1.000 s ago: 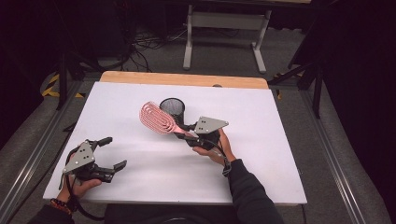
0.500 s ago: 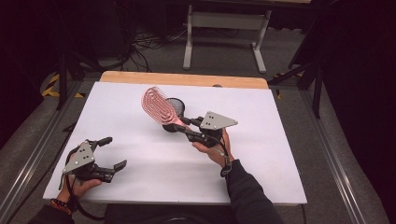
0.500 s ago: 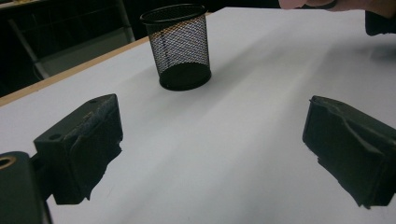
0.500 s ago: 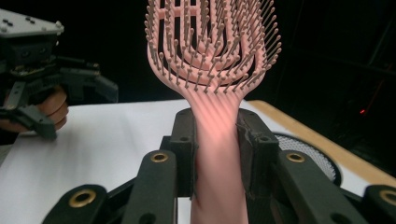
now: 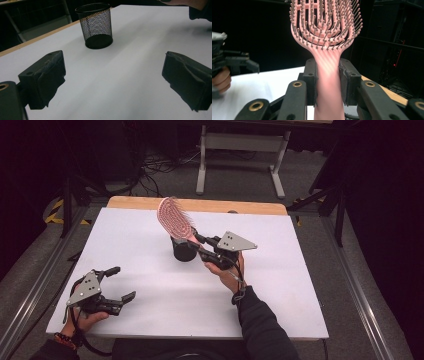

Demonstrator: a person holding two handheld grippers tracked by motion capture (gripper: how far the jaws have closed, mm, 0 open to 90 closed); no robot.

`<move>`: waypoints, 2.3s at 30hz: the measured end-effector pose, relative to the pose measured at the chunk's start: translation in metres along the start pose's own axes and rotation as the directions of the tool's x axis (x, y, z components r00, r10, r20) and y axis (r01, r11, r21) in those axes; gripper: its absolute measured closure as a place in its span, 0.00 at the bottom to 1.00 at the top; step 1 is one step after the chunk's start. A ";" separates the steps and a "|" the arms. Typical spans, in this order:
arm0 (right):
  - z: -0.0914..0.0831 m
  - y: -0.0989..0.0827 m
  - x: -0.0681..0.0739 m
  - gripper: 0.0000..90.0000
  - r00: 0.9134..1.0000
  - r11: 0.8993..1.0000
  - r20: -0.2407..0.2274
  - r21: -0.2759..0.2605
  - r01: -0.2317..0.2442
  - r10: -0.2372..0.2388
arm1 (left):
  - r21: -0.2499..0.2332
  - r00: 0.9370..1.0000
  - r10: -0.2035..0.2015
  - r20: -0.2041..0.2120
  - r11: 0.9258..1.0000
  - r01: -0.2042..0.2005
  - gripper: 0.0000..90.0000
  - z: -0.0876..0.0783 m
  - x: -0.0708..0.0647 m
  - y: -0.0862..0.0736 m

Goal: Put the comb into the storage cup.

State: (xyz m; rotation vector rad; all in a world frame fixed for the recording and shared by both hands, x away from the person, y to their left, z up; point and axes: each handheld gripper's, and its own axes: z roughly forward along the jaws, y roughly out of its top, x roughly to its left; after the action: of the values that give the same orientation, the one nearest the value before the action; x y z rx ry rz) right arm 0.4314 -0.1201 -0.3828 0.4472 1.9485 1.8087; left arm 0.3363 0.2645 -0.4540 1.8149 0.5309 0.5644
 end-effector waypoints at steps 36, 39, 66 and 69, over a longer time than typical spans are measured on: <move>0.042 0.015 -0.021 0.77 0.997 0.998 0.081 -0.063 -0.009 0.015 | -0.075 0.997 -0.058 -0.041 0.996 0.055 0.10 0.013 0.023 0.036; 0.042 0.013 -0.020 0.77 0.996 0.998 0.081 -0.065 -0.017 0.023 | -0.166 0.995 -0.099 -0.014 0.981 0.096 0.12 0.021 0.031 0.061; 0.037 -0.003 0.005 0.77 0.991 0.997 0.106 -0.013 0.082 -0.080 | -0.284 0.974 -0.227 -0.015 0.935 0.213 0.36 0.106 0.023 0.160; 0.035 -0.005 0.007 0.77 0.989 0.996 0.121 -0.005 0.085 -0.084 | -0.297 0.970 -0.244 -0.020 0.928 0.227 0.43 0.107 0.022 0.158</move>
State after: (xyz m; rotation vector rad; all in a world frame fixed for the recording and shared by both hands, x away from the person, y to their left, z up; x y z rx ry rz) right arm 0.4446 -0.0871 -0.3904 0.4531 1.8480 1.6982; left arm 0.4322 0.1523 -0.3303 1.4334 0.6583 0.5009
